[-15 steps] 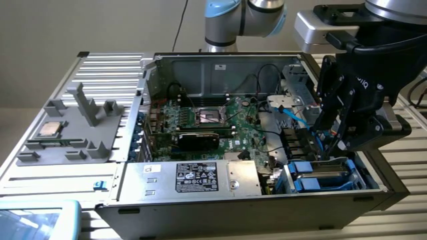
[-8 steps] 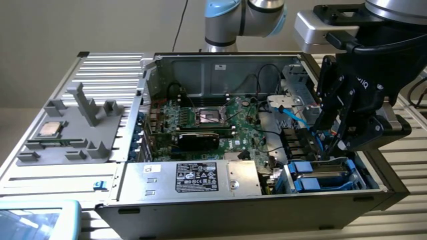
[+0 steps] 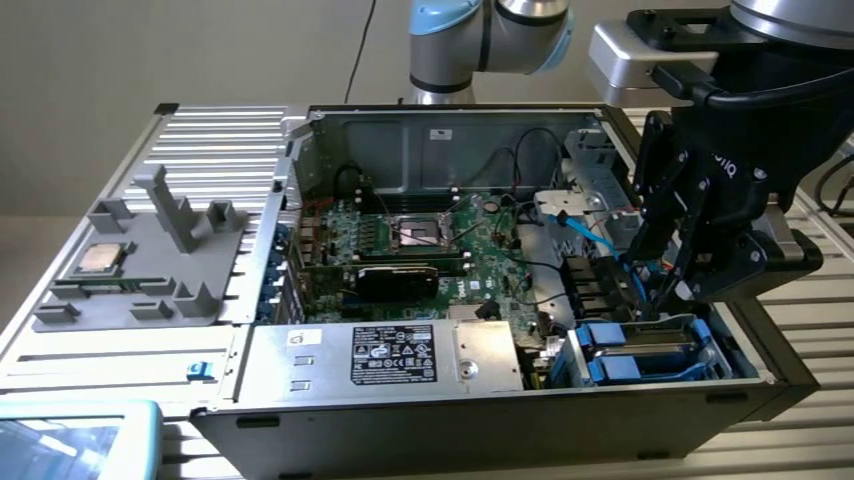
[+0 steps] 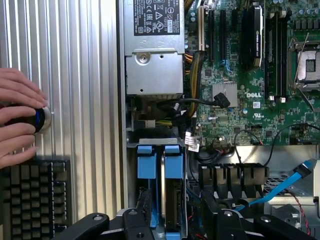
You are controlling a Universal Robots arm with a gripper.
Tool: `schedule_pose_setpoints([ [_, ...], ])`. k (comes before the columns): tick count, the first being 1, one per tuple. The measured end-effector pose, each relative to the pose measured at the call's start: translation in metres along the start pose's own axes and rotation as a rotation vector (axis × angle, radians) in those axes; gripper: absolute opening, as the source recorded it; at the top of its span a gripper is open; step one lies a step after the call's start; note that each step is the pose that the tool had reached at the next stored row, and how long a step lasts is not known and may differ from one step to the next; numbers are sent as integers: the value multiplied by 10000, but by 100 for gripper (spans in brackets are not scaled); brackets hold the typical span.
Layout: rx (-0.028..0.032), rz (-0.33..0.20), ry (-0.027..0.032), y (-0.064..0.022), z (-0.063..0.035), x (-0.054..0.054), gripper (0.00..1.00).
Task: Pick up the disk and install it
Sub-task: 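Insert the first disk wire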
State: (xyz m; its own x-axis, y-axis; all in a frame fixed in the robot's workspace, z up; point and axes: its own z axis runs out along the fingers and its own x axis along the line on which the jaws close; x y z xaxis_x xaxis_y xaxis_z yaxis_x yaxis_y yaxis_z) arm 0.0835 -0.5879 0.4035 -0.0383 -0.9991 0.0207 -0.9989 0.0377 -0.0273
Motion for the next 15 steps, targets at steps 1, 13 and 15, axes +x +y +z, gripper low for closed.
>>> schedule_pose_setpoints([
  [1, 0, 0, 0, 0, 0, 0, 52],
  [13, -33, 2, 2, -291, 18, -77, 52],
  [15, -32, 17, 2, -329, 27, -94, 52],
])
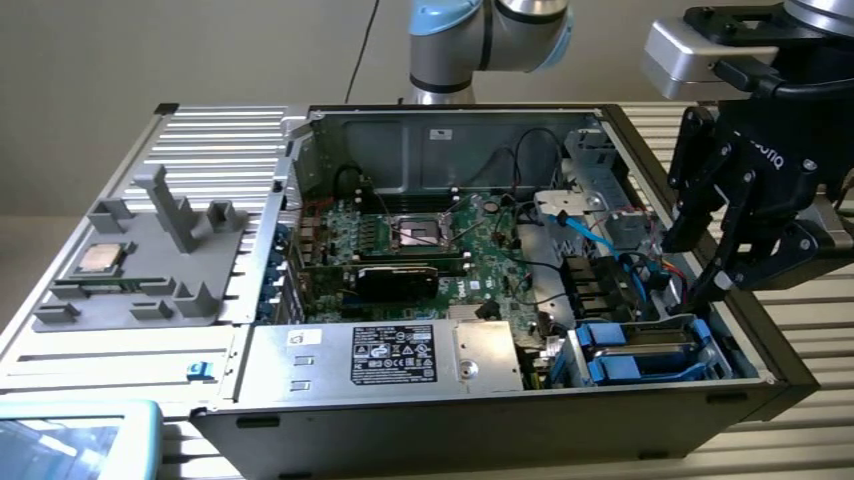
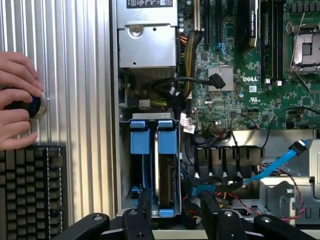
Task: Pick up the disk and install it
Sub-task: 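Insert the first disk wire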
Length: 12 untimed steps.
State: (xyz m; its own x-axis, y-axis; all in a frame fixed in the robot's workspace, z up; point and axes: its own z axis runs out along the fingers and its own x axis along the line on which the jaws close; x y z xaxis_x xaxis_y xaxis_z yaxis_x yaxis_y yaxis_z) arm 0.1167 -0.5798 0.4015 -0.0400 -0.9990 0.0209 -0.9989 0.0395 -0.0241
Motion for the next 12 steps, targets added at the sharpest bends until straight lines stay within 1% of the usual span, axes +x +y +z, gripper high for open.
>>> schedule_pose_setpoints([
  [4, -1, 26, 2, -63, 37, -46, 52],
  [8, -1, 44, 2, -104, 85, -105, 52],
  [12, -1, 57, 3, -179, 131, -167, 52],
])
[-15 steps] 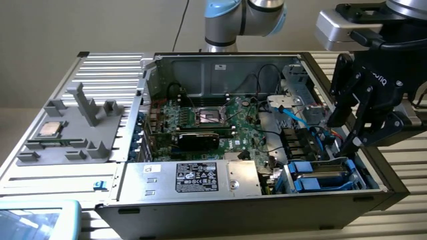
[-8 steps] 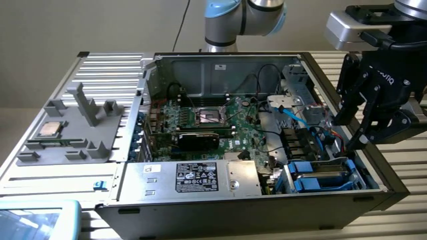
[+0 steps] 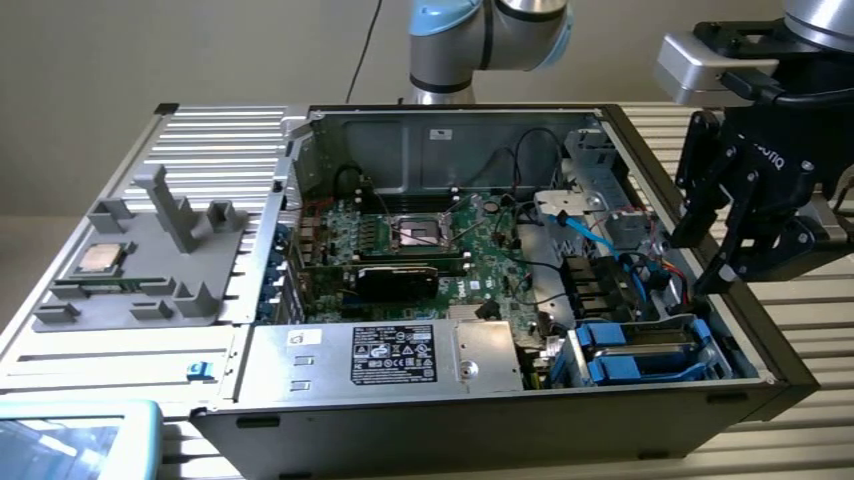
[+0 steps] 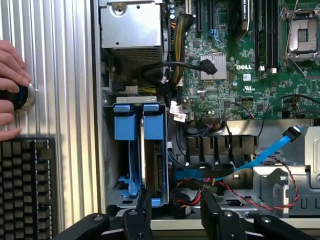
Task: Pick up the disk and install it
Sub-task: 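Insert the first disk wire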
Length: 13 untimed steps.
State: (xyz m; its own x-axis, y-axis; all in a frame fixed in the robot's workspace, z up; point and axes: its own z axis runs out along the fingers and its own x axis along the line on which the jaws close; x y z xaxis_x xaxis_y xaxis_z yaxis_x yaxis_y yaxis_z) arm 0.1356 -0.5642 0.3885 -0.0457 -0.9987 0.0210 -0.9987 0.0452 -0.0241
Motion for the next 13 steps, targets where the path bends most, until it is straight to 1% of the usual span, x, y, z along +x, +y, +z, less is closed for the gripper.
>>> schedule_pose_setpoints([
  [4, -2, 101, 3, -37, 67, -23, 52],
  [9, -6, 235, -1, -42, 153, -52, 52],
  [13, -6, 287, -1, -41, 179, -103, 52],
])
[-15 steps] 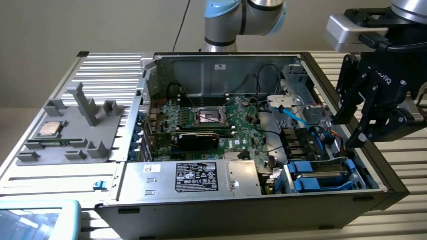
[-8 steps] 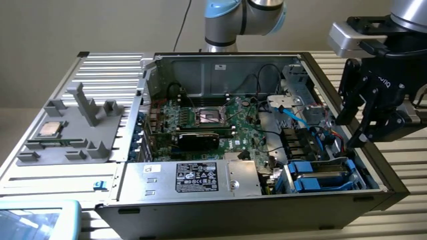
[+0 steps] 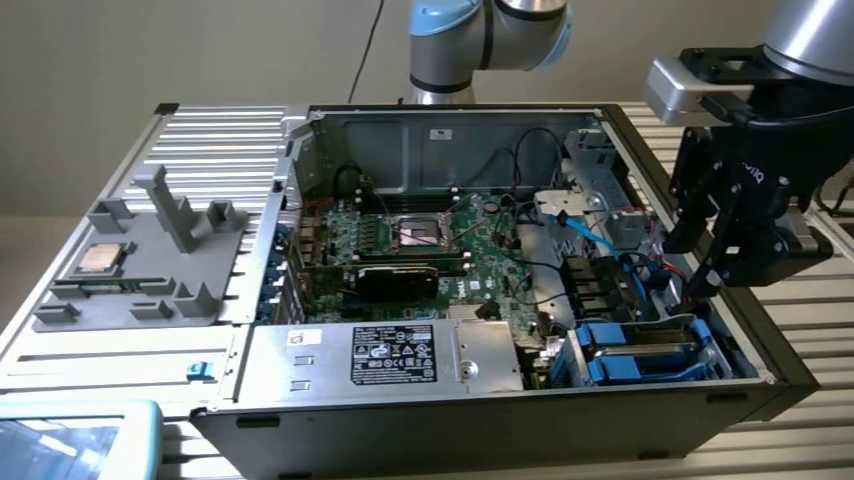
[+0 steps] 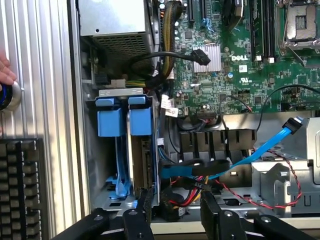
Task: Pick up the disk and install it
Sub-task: 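Insert the first disk wire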
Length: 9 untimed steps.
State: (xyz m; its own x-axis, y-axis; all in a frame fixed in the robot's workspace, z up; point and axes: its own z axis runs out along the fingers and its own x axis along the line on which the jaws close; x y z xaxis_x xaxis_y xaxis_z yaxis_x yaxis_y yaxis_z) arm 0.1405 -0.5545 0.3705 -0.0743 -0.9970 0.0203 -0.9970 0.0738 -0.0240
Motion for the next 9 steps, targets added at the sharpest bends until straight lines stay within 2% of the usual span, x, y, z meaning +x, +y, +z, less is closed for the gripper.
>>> schedule_pose_setpoints([
  [6, -2, 71, 0, 5, 22, -85, 52],
  [9, -8, 409, 10, 7, 48, -86, 52],
])
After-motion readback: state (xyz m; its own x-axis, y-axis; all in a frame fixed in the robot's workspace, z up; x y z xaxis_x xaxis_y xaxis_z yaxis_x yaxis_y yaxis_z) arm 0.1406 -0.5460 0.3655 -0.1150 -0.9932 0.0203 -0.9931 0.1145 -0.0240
